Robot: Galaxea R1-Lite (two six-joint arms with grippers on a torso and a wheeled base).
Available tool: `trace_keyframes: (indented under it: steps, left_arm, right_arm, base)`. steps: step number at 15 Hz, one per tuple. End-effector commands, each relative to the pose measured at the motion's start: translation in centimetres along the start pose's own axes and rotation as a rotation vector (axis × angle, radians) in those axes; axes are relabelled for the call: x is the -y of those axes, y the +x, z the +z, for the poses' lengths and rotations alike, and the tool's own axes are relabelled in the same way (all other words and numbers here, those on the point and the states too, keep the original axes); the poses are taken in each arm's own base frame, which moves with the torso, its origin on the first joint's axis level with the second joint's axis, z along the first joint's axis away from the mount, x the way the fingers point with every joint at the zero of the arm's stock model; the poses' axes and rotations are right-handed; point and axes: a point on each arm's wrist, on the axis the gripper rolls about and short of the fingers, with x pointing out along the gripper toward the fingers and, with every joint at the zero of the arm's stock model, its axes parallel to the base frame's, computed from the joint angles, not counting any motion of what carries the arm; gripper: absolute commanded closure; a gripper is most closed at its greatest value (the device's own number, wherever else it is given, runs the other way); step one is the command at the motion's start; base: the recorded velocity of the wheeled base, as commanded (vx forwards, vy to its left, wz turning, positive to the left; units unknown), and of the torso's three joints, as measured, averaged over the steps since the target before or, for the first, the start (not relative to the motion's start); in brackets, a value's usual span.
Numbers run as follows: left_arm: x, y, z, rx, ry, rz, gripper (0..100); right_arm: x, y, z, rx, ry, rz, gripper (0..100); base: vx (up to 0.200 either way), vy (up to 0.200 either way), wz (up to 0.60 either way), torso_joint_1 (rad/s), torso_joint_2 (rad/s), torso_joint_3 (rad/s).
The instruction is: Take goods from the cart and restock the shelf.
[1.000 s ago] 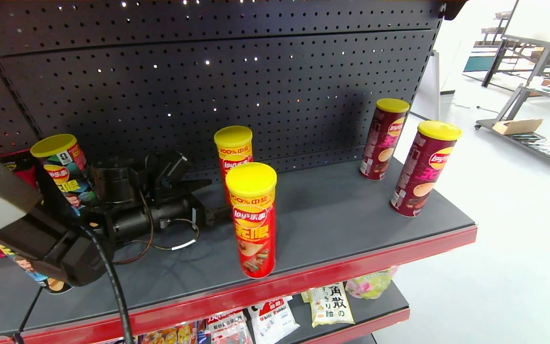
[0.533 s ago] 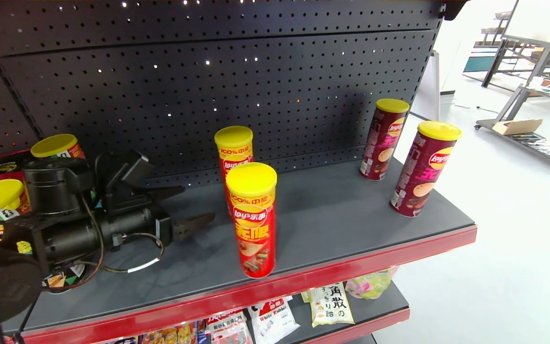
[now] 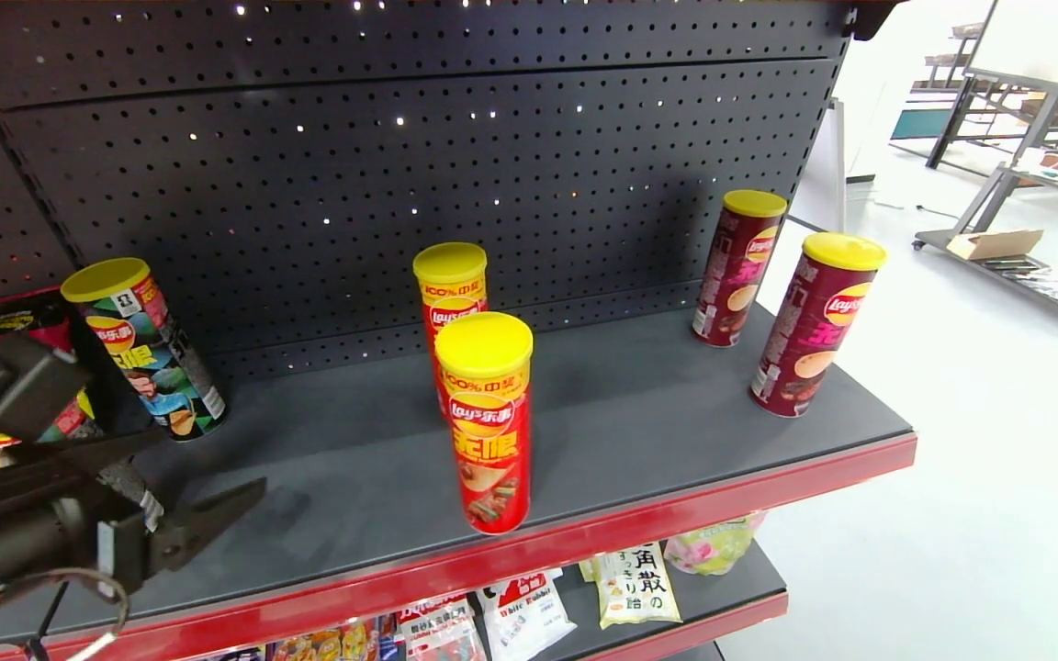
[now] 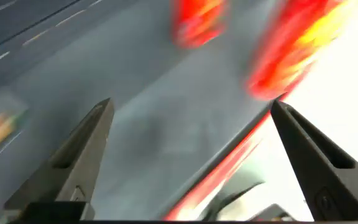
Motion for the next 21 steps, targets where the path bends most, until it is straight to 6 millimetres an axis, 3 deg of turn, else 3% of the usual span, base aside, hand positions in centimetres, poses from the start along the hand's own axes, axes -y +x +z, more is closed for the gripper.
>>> trace_keyframes:
  steps: [1, 3, 6, 8, 10, 11, 18, 21]
  left_arm:
    - [-0.1, -6.2, -0.5, 0.155, -0.125, 0.256, 0]
    - [0.1, -8.3, -0.5, 0.263, -0.196, 0.269, 0]
    - [0.5, -11.5, -1.1, 0.399, -0.134, 0.281, 0]
    - [1.2, -13.9, -4.8, 0.461, -0.041, 0.308, 0]
    - [2.0, -15.6, -9.9, 0.386, -0.045, 0.297, 0]
    - [2.2, -15.6, -11.1, 0.338, -0.058, 0.293, 0]
    - [2.2, -13.9, -12.8, 0.255, -0.152, 0.281, 0]
    - [2.2, -13.0, -13.6, 0.226, -0.144, 0.272, 0]
  right_arm:
    - [0.0, 0.0, 0.0, 0.0, 0.0, 0.001, 0]
    - [0.0, 0.0, 0.0, -0.001, 0.0, 0.001, 0]
    - [0.0, 0.0, 0.0, 0.0, 0.0, 0.001, 0]
    - [0.0, 0.0, 0.0, -0.001, 0.0, 0.001, 0]
    - [0.0, 0.0, 0.0, 0.0, 0.0, 0.001, 0]
    - [0.0, 0.0, 0.0, -0.001, 0.0, 0.001, 0]
    - [0.0, 0.0, 0.0, 0.0, -0.005, 0.003, 0]
    - [0.0, 0.0, 0.0, 0.0, -0.005, 0.003, 0]
  base:
    - [0.0, 0.0, 0.0, 0.0, 0.0, 0.0]
    - [0.0, 0.0, 0.0, 0.0, 0.0, 0.0]
    - [0.0, 0.0, 0.0, 0.0, 0.0, 0.0]
    - [0.0, 0.0, 0.0, 0.0, 0.0, 0.0]
    - [0.0, 0.0, 0.0, 0.0, 0.0, 0.0]
    - [0.0, 0.0, 0.0, 0.0, 0.0, 0.0]
    - [0.0, 0.0, 0.0, 0.0, 0.0, 0.0]
    - [0.0, 0.0, 0.6, 0.001, 0.0, 0.004]
